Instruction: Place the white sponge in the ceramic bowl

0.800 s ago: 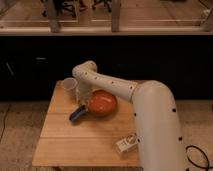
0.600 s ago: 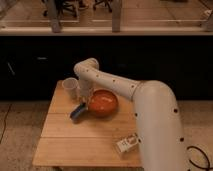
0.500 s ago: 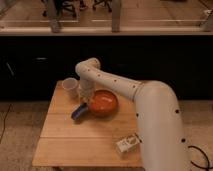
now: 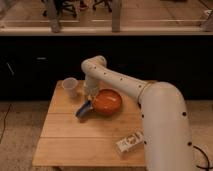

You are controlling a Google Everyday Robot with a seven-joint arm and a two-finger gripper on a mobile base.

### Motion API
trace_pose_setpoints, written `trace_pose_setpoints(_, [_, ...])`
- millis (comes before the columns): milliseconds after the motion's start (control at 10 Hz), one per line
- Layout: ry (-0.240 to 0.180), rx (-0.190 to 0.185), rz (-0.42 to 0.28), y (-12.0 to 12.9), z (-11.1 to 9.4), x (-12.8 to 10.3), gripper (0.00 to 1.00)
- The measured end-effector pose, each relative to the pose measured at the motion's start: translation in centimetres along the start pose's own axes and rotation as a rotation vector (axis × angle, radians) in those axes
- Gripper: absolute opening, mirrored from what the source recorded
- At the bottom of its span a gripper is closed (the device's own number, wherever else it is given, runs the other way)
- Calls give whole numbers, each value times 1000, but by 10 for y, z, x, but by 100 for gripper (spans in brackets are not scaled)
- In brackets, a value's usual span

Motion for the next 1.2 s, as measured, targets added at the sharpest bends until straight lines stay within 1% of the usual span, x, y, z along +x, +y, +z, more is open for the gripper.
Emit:
trace_pose_setpoints(200, [5,10,18,16,-6,7,2])
trace_pose_setpoints(300, [7,12,20,20,-8,9,2])
trace_pose_setpoints(600, [10,23,26,19,-12,13,2])
trace_pose_setpoints(900, [12,36,45,37,-20,20,2])
trace_pose_setpoints(1200, [11,47,54,40,-25,25,2])
